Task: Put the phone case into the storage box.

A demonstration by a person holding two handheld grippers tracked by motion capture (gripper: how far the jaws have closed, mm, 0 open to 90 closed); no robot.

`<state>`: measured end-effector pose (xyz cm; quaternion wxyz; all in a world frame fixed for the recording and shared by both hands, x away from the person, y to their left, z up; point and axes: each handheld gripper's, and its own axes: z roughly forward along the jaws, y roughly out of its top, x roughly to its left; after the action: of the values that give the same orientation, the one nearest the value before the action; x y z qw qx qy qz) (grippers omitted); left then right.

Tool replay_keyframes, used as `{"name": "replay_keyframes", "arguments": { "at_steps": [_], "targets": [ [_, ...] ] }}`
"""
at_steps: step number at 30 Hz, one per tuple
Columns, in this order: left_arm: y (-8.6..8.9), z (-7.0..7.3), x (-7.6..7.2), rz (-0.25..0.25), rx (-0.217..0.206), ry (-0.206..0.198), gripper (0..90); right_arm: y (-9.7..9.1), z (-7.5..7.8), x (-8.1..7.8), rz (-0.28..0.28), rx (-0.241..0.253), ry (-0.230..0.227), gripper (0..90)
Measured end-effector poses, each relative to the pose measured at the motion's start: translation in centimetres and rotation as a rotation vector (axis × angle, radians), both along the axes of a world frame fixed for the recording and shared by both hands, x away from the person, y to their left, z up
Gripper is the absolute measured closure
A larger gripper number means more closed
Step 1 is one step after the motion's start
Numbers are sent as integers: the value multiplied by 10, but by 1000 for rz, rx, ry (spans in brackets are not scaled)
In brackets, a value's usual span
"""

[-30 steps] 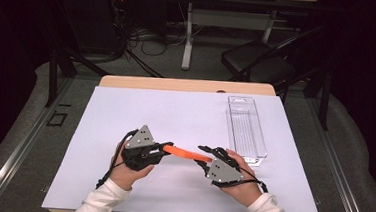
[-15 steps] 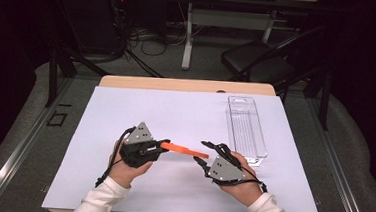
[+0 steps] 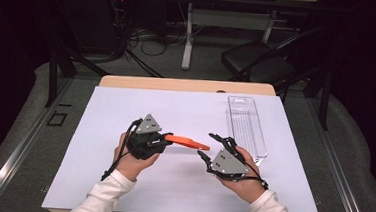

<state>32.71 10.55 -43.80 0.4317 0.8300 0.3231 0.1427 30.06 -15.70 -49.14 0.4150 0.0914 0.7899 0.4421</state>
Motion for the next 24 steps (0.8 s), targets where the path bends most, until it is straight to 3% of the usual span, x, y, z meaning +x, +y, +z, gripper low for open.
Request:
{"name": "replay_keyframes", "arguments": {
  "at_steps": [6, 12, 24],
  "targets": [
    [-9, 7, 7, 21, 30, 17, 821, -1, 4, 2, -13, -4, 3, 363],
    [-11, 12, 15, 39, 25, 52, 821, -2, 4, 4, -23, -9, 8, 363],
    [-12, 17, 27, 71, 95, 131, 820, -2, 10, 5, -25, -10, 9, 370]
  ]
}}
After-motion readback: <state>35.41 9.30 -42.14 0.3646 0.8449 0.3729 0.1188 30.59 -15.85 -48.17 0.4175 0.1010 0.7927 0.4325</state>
